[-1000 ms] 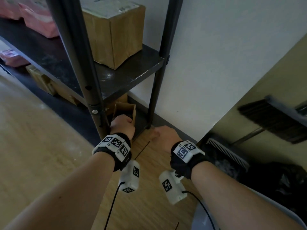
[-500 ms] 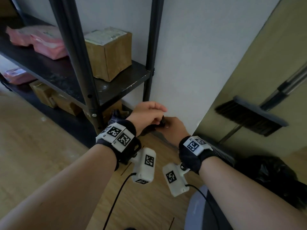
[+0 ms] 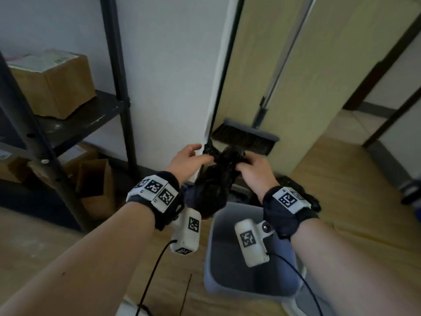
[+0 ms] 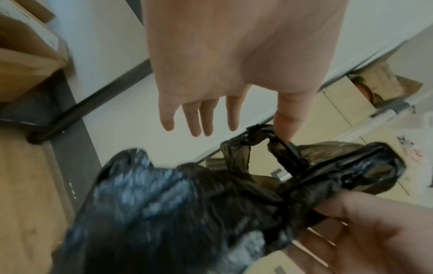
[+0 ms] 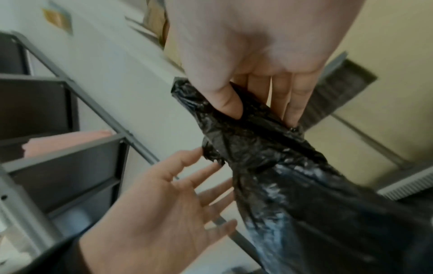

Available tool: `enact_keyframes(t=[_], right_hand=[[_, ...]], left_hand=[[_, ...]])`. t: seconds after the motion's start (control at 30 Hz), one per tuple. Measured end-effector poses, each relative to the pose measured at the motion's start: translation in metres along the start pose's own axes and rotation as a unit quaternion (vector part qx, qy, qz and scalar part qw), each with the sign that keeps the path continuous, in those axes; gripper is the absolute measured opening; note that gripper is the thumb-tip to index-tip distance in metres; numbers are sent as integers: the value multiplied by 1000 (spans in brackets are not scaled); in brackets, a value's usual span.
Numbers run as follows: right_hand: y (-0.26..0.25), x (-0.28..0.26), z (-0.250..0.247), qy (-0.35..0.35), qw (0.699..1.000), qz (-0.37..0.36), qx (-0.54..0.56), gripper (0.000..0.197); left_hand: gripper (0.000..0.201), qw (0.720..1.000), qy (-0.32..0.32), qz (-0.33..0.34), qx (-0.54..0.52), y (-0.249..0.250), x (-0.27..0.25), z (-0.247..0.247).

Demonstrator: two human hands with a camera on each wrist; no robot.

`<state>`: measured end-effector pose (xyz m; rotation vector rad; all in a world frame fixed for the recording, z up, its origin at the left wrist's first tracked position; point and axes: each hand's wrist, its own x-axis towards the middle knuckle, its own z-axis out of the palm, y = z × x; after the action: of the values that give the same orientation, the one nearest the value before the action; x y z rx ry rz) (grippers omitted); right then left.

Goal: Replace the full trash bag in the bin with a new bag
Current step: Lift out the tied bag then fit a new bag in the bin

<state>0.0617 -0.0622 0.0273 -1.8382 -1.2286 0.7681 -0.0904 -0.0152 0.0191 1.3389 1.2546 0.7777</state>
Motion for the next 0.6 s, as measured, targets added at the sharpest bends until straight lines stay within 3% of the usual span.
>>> enact_keyframes(t=[0.1,0.2,0.3,0.43,0.6], right_hand=[[17,-17,-35,26,999,11,36,24],[34,-28,-62,57,995,25,81,29],[54,-35,-86,68,985,66,146,34],[74,-36,-105,80,978,91,170,40],[90,-37,-120,84,975,99,180,44]], left_hand=[[48,991,-134,-6,-15,6,-12,34],[68,982,-190,14,20,8,-15,61],[62,982,-166,40,79,12,-20,84],[10,986,-126,55,99,17,-18,101],[8,996,-84,28,28,20,-15,113]])
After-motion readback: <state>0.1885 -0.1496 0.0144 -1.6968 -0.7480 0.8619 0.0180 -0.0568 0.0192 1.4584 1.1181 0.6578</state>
